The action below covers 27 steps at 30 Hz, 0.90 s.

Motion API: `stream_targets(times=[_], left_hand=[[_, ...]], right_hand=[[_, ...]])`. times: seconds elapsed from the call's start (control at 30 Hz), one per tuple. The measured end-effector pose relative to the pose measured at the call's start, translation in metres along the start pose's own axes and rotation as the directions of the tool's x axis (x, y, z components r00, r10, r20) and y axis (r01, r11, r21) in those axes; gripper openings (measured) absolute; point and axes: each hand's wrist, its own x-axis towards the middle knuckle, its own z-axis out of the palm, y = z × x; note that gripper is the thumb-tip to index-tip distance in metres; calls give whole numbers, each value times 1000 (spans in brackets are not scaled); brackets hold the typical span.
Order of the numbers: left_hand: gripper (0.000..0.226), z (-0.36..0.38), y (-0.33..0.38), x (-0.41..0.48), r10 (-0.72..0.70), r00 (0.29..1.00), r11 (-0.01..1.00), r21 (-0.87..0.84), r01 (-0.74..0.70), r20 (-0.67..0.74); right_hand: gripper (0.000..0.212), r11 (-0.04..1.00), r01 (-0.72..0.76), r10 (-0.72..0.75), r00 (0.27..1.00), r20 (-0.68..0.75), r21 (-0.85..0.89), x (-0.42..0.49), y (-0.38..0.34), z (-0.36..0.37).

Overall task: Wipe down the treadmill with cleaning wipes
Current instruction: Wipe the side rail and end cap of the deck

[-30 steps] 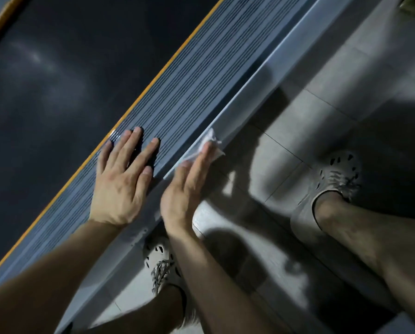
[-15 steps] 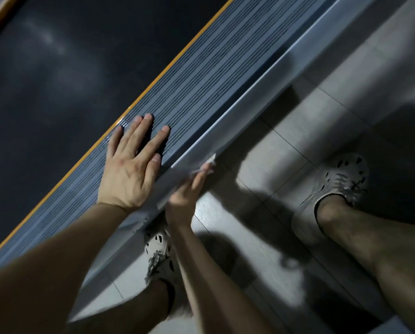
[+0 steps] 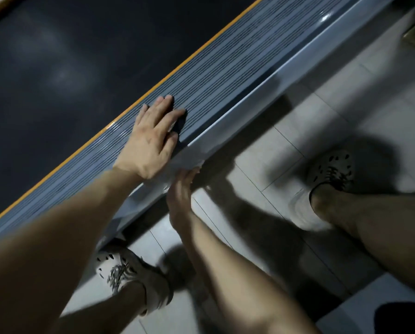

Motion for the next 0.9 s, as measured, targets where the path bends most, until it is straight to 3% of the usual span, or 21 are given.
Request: stream_targets(times=[0.03, 0.1, 0.2, 0.23, 0.33, 0.37, 0.53, 0.6, 0.63, 0.67, 0.7, 0.73, 0.77, 0.8, 0.87, 0.9], left_hand=[[58, -5, -2, -11, -7, 1000, 1000, 15, 6, 24], [57, -14, -15, -45, -20, 998, 996, 89, 15, 65], [69, -36, -45, -104, -144, 971, 979, 170, 112, 190], [79, -43, -53, -119, -205, 949, 970, 179, 164, 239], [108, -52, -65, -144, -275, 898, 957, 189, 220, 343], [113, -50, -64, -147, -277, 897, 956, 195, 220, 345], [109, -41, -60, -148, -303, 902, 938, 265, 224, 307], [106, -48, -58, -147, -290, 912, 929, 314, 196, 290], [104, -53, -57, -146, -283, 918, 922, 341, 181, 277], [101, -57, -54, -146, -276, 921, 915, 367, 165, 275], [99, -60, -49, -146, -271, 921, 909, 390, 149, 280], [97, -62, -47, -145, -264, 923, 901, 412, 132, 281], [95, -64, -45, -144, -257, 926, 894, 431, 119, 278], [94, -65, -44, -144, -255, 925, 892, 438, 113, 281], [94, -65, -44, -145, -255, 924, 897, 427, 115, 286], [95, -64, -45, -146, -257, 924, 899, 421, 121, 283]], right_hand=[[60, 1000, 1, -1, 1000, -30, -26, 3, -9, -2], [65, 990, 133, -138, 983, -118, -50, 9, -27, -3], [67, 941, 295, -316, 941, -118, -167, -15, -28, 8], [65, 951, 254, -278, 953, -124, -178, -22, -18, 13], [61, 998, -18, 12, 994, -112, -52, -27, -5, 18], [61, 998, -28, 21, 993, -117, -54, -27, -10, 20], [66, 959, 256, -269, 958, -99, -125, -50, -17, 24], [59, 992, 117, -107, 979, -174, 49, -50, 3, 27], [55, 998, 27, -18, 987, -158, 56, -46, 10, 29], [55, 983, -49, 77, 985, -152, 178, -40, 12, 31], [59, 995, -59, 70, 987, -143, 79, -38, 9, 31], [58, 999, -36, 31, 985, -169, -29, -35, 7, 35], [56, 999, 22, -27, 984, -174, -33, -36, 3, 35], [59, 993, 114, -111, 979, -171, 6, -43, -1, 36], [70, 950, 289, -308, 935, -179, -121, -55, 2, 41], [76, 933, 291, -329, 928, -176, -210, -56, 12, 42]])
